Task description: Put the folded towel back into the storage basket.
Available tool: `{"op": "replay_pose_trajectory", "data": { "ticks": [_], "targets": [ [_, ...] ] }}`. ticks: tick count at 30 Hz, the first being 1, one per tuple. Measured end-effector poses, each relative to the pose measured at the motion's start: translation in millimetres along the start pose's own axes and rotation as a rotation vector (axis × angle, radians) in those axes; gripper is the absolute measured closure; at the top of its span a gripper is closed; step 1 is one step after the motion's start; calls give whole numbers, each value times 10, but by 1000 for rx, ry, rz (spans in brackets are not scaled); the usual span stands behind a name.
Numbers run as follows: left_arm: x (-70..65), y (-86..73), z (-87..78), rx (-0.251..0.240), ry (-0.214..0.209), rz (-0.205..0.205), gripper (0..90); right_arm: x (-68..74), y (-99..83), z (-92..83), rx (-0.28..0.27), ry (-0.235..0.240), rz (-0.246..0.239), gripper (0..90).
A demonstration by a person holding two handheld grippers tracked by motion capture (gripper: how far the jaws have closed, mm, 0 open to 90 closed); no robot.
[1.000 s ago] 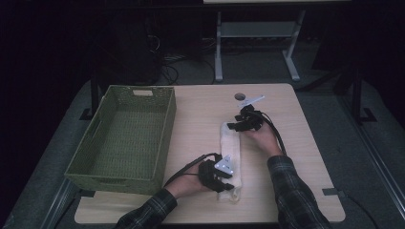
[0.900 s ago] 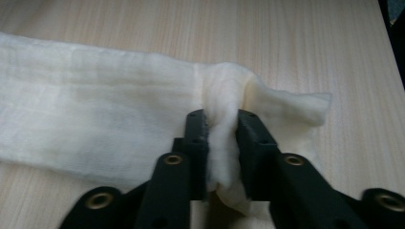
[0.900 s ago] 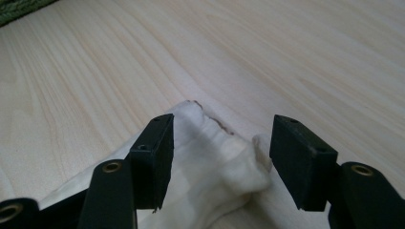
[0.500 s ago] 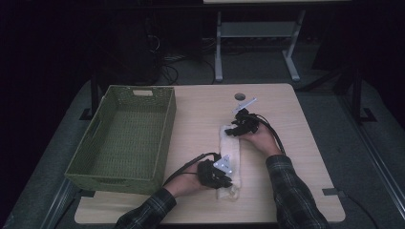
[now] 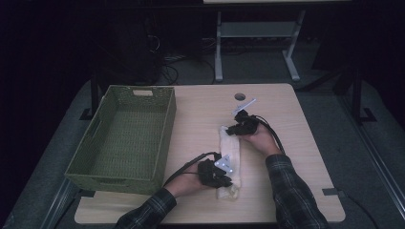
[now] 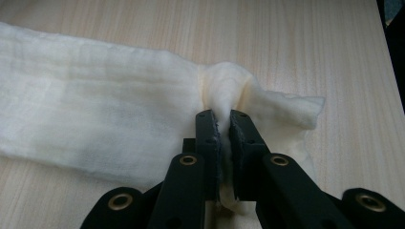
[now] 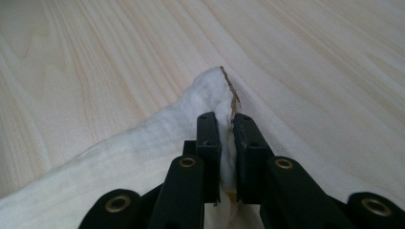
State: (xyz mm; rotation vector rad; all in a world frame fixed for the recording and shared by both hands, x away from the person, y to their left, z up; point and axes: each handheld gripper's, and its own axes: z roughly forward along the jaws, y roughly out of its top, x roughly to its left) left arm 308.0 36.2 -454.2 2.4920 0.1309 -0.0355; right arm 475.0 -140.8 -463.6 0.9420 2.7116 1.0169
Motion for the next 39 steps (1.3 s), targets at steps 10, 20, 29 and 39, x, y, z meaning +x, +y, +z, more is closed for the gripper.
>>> {"op": "replay_pose_trajectory", "data": {
  "ticks": [10,20,29,39],
  "targets": [
    [4,105,-291,-65,39,-8,843,-12,40,-78,3,-15,29,832],
    [26,289,-723,-104,57,7,843,68,329,-318,-51,-31,-2,832],
    [94,334,-1116,-120,58,22,843,139,670,-504,-95,-23,-23,832],
    [232,172,-1646,-178,36,24,843,309,1089,-515,-104,-21,-77,831]
  ]
}}
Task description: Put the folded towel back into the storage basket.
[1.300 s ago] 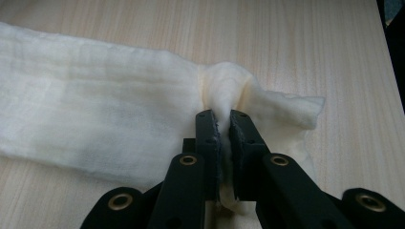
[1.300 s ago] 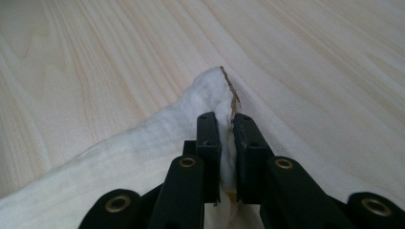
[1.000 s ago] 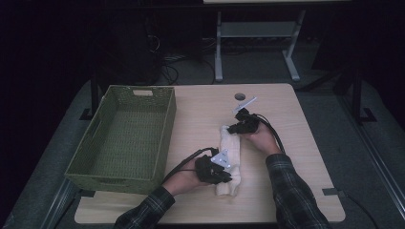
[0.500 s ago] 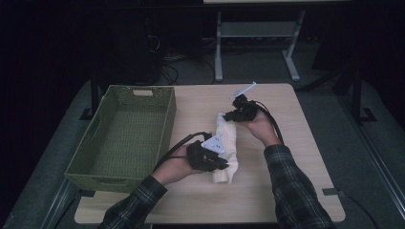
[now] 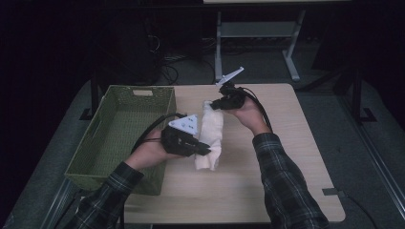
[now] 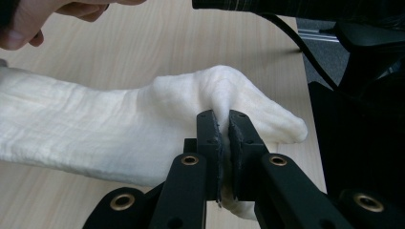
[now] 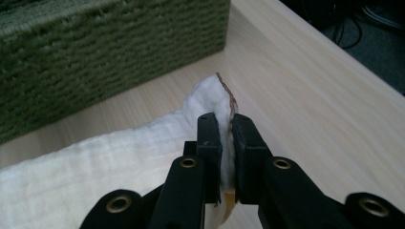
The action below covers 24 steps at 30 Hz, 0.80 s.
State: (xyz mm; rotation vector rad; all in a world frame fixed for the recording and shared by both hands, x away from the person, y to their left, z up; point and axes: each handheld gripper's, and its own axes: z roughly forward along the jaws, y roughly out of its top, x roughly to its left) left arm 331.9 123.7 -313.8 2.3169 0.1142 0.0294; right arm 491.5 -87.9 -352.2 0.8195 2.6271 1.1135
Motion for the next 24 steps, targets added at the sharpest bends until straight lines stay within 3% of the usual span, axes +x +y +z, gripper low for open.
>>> {"op": "replay_pose_trajectory", "data": {
  "ticks": [3,11,19,24],
  "targets": [
    [32,-46,-156,6,10,4,843,50,156,48,-13,-1,-42,831],
    [111,-227,-581,-5,37,-1,843,240,595,210,-25,2,-75,831],
    [180,-504,-941,-12,60,-14,843,401,905,445,-29,17,-103,831],
    [231,-730,-1115,-9,81,-44,843,489,1076,668,-24,38,-111,831]
  ]
}}
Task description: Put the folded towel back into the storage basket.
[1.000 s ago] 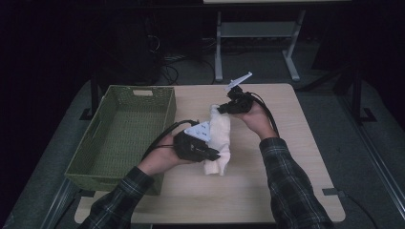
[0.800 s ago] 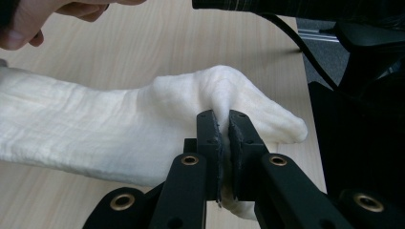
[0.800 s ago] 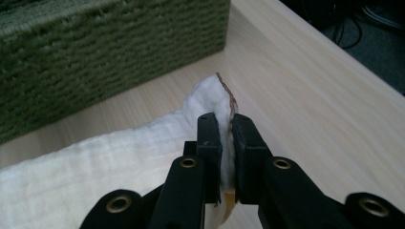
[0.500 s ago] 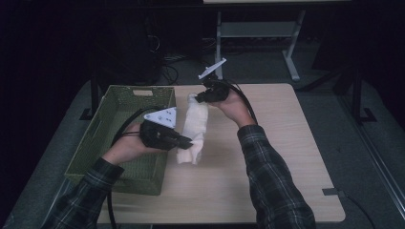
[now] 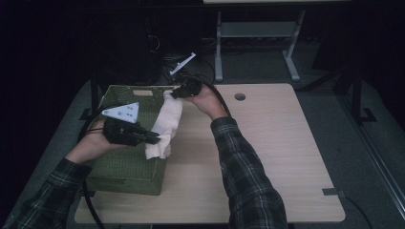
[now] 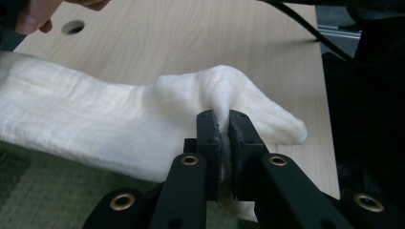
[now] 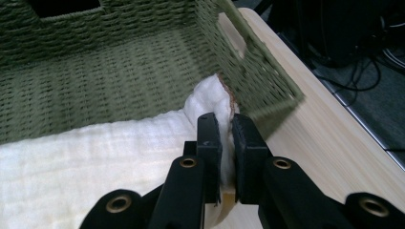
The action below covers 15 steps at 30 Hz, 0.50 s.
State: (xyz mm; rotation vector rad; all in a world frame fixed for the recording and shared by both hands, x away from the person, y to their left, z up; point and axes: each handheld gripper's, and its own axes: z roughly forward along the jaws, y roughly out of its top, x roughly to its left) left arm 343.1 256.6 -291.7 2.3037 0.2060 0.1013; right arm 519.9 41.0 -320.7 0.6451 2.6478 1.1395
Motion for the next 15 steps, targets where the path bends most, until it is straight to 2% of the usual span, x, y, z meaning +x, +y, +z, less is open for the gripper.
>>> {"op": "replay_pose_trajectory", "data": {
  "ticks": [2,6,13,15],
  "targets": [
    [27,-82,-66,0,5,-8,842,29,60,97,1,17,-1,831],
    [61,-248,-153,-1,9,-29,843,106,168,315,12,30,-34,830],
    [76,-540,-118,6,10,-70,842,188,213,586,19,44,-59,830],
    [85,-606,-107,22,13,-77,842,206,206,654,24,51,-51,830]
  ]
}}
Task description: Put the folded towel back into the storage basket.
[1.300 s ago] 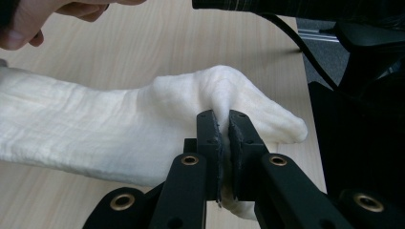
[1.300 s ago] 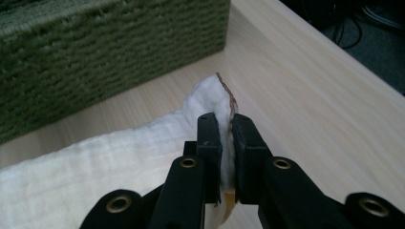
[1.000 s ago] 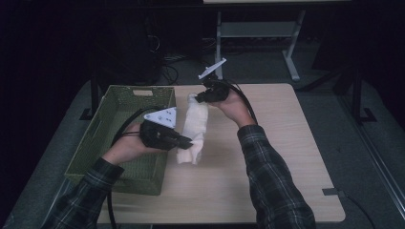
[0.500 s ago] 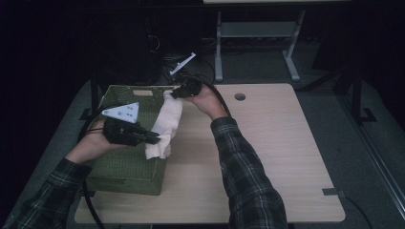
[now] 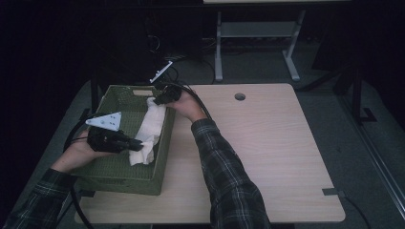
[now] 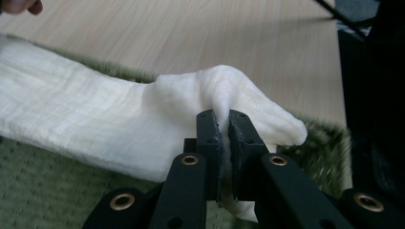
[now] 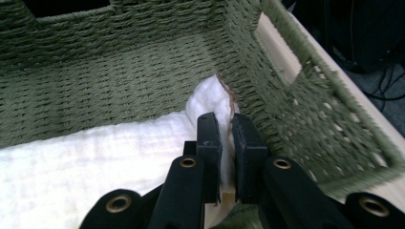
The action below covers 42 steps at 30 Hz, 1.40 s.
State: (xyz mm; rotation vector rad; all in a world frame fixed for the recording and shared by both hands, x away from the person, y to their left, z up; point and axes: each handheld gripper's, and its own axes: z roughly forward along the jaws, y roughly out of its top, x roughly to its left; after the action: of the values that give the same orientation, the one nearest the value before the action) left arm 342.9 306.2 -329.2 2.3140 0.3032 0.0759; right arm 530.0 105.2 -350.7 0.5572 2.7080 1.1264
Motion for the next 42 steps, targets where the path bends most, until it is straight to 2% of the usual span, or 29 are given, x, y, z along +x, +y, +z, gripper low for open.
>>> {"op": "replay_pose_trajectory", "data": {
  "ticks": [5,8,14,20,22,26,32,42],
  "targets": [
    [41,-130,43,17,-17,-13,842,27,-21,163,20,8,0,830],
    [53,-177,136,22,-31,-17,842,18,-61,224,32,14,6,830],
    [46,-207,321,53,-41,-9,841,-5,-135,270,41,14,14,830],
    [38,-226,379,82,-50,-3,835,-9,-170,274,44,19,28,830],
    [43,-234,379,77,-44,0,812,-7,-169,274,46,15,25,829],
    [46,-238,366,61,-34,3,679,-4,-166,275,50,12,23,829],
    [75,-240,343,32,-9,-15,545,-5,-166,276,50,11,20,828],
    [98,-243,298,14,8,-39,515,-8,-168,281,47,16,18,825]
  ]
}}
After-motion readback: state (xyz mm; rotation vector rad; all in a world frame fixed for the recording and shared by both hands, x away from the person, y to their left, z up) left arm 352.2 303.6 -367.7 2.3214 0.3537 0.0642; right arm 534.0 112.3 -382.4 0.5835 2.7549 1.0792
